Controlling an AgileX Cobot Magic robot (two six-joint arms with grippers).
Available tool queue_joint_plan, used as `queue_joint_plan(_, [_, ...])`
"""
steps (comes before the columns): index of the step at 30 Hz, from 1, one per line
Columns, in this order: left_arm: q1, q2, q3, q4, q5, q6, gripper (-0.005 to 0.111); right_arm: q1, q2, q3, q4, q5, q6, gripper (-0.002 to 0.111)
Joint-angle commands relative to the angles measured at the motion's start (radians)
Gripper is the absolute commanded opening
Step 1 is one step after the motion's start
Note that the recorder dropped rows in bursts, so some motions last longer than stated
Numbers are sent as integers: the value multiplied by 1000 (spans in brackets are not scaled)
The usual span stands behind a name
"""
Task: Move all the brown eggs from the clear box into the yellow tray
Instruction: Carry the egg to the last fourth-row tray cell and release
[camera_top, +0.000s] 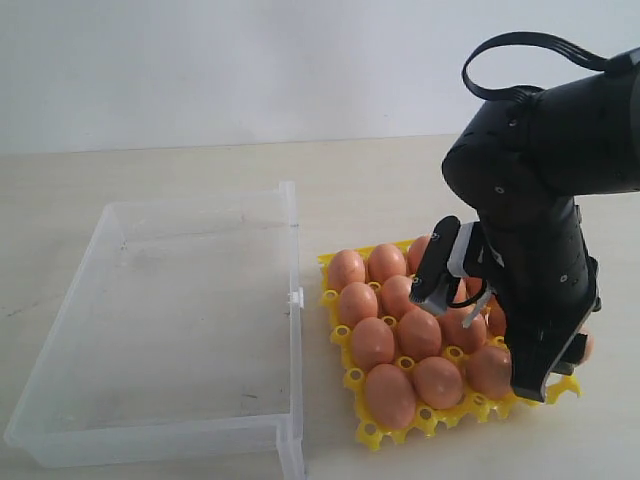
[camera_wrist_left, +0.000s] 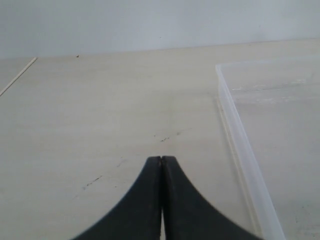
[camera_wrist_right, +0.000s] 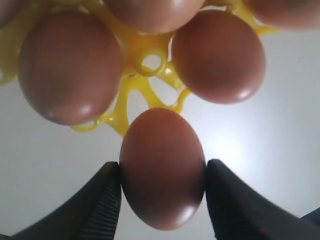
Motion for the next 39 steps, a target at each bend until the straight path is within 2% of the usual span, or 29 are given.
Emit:
queue_joint_plan(1, [2,4,-5,3,-4,1,0,-5,16,-20,-11,15,-29,0])
queue_joint_plan(20, [2,4,-5,3,-4,1,0,-3,41,-20,34,25,-139,0])
queue_joint_plan(28, [2,4,-5,3,-4,1,0,-3,62,-20,4,25,-127,0])
queue_joint_plan(32, [2,4,-5,3,-4,1,0,-3,62,-20,-9,25,-116,10])
queue_joint_plan(39, [2,4,-5,3,-4,1,0,-3,62,-20,-21,25,-109,41])
